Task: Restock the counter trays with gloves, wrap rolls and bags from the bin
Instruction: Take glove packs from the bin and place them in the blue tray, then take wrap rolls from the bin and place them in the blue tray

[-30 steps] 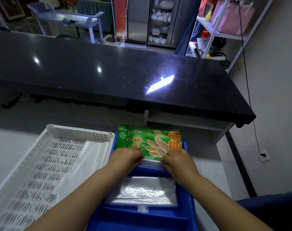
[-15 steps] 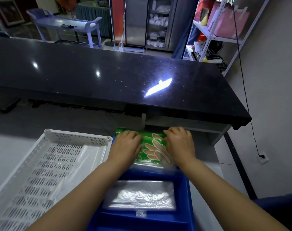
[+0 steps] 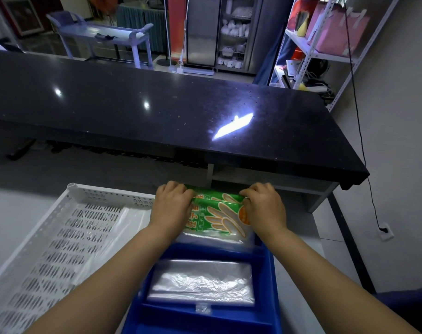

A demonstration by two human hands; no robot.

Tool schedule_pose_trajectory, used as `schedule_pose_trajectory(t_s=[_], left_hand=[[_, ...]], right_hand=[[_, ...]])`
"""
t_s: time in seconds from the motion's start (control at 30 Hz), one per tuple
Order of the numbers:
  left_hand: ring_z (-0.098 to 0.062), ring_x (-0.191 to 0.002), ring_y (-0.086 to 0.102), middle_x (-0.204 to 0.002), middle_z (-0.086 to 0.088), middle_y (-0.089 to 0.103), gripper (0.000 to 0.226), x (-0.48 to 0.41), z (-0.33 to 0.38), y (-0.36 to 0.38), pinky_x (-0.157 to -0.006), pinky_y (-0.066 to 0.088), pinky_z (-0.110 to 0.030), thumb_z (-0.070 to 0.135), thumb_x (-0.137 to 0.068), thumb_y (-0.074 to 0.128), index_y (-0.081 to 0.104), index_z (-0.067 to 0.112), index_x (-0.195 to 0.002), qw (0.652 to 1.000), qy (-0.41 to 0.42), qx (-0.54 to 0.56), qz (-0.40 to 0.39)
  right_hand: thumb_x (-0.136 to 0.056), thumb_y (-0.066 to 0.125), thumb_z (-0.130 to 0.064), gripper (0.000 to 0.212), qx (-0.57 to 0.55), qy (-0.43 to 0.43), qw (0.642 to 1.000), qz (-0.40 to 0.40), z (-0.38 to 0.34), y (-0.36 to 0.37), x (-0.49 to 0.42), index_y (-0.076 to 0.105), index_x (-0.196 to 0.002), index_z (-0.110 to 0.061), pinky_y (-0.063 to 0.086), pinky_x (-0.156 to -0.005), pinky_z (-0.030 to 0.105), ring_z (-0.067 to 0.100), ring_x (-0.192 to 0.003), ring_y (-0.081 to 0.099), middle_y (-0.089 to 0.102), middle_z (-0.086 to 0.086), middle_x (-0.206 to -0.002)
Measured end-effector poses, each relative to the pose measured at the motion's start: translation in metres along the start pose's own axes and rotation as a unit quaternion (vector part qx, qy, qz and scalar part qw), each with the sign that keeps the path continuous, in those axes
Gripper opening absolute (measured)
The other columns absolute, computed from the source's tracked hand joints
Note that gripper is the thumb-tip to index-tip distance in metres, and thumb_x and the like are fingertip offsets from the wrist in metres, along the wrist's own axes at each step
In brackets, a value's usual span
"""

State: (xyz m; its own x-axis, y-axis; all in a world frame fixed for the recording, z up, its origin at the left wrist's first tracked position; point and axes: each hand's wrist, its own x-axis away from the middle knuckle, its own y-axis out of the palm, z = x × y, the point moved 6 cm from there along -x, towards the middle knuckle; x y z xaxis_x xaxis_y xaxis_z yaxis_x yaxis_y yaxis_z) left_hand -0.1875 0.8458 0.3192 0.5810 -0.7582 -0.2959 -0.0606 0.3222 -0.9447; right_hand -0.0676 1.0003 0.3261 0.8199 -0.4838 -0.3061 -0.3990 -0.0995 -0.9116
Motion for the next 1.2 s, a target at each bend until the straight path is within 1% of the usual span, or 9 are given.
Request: schedule_pose_trajectory(t_s=[0.2,0.33,0.43,0.5,0.67,0.77,0.9,1.0,1.2], left_hand=[[-0.032,-0.074,0.061,-0.075,-0.008,0.069,0.016,0.035,-0.013,-0.041,-0.065,0.048,-0.040,0.009,-0.068,0.077,0.072,0.010,-0.083,0.999,-0.013,-0.001,0.045],[-0.029,-0.064,0.061,-0.067,-0.005,0.068,0.004,0.082,-0.027,-0.069,-0.058,0.047,-0.035,0.015,-0.072,0.069,0.070,0.013,-0.075,0.996,-0.047,-0.056,0.055],[-0.026,-0.057,0.060,-0.061,-0.003,0.066,0.012,0.128,-0.043,-0.090,-0.052,0.047,-0.033,0.020,-0.076,0.060,0.069,0.014,-0.071,0.990,-0.109,-0.084,0.044],[-0.027,-0.055,0.061,-0.061,-0.003,0.066,0.004,0.162,-0.053,-0.102,-0.048,0.048,-0.034,0.017,-0.073,0.070,0.069,0.014,-0.070,0.983,-0.154,-0.097,0.035],[-0.029,-0.055,0.062,-0.061,-0.005,0.065,0.012,0.248,-0.082,-0.130,-0.047,0.050,-0.033,0.015,-0.065,0.079,0.068,0.013,-0.068,0.959,-0.259,-0.109,0.031],[-0.027,-0.053,0.060,-0.058,-0.003,0.062,0.011,0.298,-0.097,-0.148,-0.047,0.049,-0.032,0.015,-0.065,0.077,0.066,0.014,-0.064,0.949,-0.283,-0.131,0.041],[-0.026,-0.053,0.059,-0.059,-0.003,0.061,0.014,0.370,-0.127,-0.166,-0.046,0.046,-0.031,0.022,-0.073,0.057,0.063,0.015,-0.062,0.936,-0.312,-0.151,0.058],[-0.026,-0.053,0.058,-0.058,-0.003,0.060,0.019,0.439,-0.159,-0.179,-0.045,0.044,-0.030,0.024,-0.074,0.052,0.064,0.016,-0.062,0.918,-0.356,-0.165,0.056],[-0.030,-0.056,0.060,-0.060,-0.005,0.063,0.008,0.595,-0.234,-0.204,-0.046,0.046,-0.035,0.018,-0.072,0.067,0.066,0.014,-0.065,0.869,-0.473,-0.140,0.033]], right_hand=[[-0.069,0.076,-0.012,0.014,0.018,-0.106,0.994,-0.005,-0.037,-0.013,0.014,0.073,-0.083,-0.010,0.046,-0.054,0.033,0.028,-0.066,0.060,0.069,0.008,-0.074],[-0.084,0.058,-0.015,0.015,0.010,-0.182,0.983,-0.031,-0.081,-0.002,0.023,0.072,-0.087,-0.014,0.047,-0.062,0.036,0.029,-0.074,0.060,0.071,0.007,-0.080],[-0.085,0.051,-0.020,0.019,0.005,-0.249,0.966,-0.073,-0.122,0.011,0.035,0.068,-0.090,-0.016,0.045,-0.068,0.037,0.030,-0.083,0.060,0.069,0.007,-0.088],[-0.086,0.048,-0.021,0.021,-0.006,-0.286,0.953,-0.097,-0.152,0.018,0.046,0.067,-0.093,-0.016,0.046,-0.068,0.037,0.031,-0.087,0.059,0.068,0.007,-0.091],[-0.089,0.043,-0.021,0.026,-0.035,-0.351,0.927,-0.128,-0.221,0.028,0.078,0.066,-0.102,-0.019,0.049,-0.068,0.034,0.029,-0.093,0.060,0.068,0.004,-0.096],[-0.091,0.040,-0.021,0.027,-0.032,-0.384,0.911,-0.149,-0.263,0.033,0.100,0.066,-0.098,-0.017,0.050,-0.067,0.035,0.026,-0.089,0.060,0.068,0.002,-0.093],[-0.090,0.039,-0.022,0.027,-0.029,-0.431,0.890,-0.147,-0.332,0.040,0.137,0.066,-0.092,-0.017,0.053,-0.068,0.035,0.023,-0.085,0.061,0.069,0.000,-0.090],[-0.089,0.039,-0.023,0.028,-0.024,-0.469,0.870,-0.151,-0.394,0.051,0.175,0.067,-0.090,-0.018,0.054,-0.068,0.034,0.022,-0.082,0.062,0.069,0.000,-0.088],[-0.081,0.054,-0.026,0.014,-0.017,-0.515,0.837,-0.184,-0.520,0.089,0.263,0.067,-0.080,-0.019,0.048,-0.053,0.029,0.023,-0.071,0.063,0.067,-0.001,-0.077]])
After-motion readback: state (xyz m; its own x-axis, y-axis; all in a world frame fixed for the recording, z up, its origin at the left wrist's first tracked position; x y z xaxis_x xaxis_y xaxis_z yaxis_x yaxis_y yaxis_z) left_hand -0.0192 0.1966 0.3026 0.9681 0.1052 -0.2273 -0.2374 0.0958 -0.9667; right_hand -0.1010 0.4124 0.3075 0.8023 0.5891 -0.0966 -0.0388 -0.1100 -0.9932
